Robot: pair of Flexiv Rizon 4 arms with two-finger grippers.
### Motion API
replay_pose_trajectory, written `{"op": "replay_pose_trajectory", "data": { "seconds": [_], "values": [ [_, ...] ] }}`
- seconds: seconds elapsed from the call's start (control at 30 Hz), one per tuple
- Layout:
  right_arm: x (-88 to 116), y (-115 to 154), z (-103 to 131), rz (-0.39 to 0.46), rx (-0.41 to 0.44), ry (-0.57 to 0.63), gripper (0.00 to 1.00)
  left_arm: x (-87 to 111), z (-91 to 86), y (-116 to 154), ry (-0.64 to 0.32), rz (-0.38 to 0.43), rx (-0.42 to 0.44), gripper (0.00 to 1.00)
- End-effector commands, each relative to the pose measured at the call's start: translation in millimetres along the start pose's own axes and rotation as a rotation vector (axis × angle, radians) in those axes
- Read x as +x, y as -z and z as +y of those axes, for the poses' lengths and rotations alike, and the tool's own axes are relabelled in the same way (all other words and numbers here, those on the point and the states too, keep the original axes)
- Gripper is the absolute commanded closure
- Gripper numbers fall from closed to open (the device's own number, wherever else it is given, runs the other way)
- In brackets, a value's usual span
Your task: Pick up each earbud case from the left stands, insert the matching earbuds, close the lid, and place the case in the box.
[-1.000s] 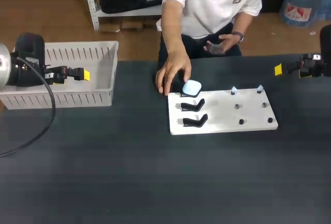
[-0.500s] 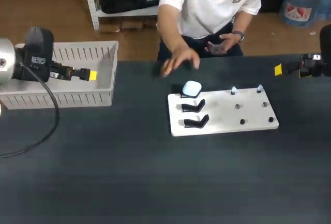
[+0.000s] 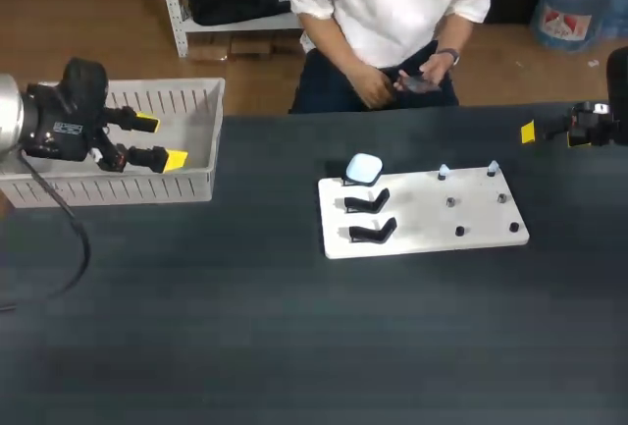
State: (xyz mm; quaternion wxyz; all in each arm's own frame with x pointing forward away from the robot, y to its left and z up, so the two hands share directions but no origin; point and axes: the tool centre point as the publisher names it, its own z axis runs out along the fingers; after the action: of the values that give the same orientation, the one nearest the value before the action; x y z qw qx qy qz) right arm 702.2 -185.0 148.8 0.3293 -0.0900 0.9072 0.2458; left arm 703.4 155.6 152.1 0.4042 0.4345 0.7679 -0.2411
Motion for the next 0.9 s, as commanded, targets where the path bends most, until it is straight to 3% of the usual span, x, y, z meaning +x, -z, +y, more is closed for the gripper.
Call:
{"op": "replay_pose_trajectory", "data": {
  "seconds": [0.03,0.67,0.9],
  "values": [
    [0,0,0,0.0,0.0,0.0,0.0,0.5,0.9,2,-0.194,-0.177,0.265,0.0],
    [0,0,0,0.0,0.0,0.0,0.0,0.5,0.9,2,-0.194,-0.177,0.265,0.0],
    [0,0,0,0.0,0.0,0.0,0.0,-9.1,-8.5,-36,-0.157,-0.108,0.216,0.0]
  ]
}}
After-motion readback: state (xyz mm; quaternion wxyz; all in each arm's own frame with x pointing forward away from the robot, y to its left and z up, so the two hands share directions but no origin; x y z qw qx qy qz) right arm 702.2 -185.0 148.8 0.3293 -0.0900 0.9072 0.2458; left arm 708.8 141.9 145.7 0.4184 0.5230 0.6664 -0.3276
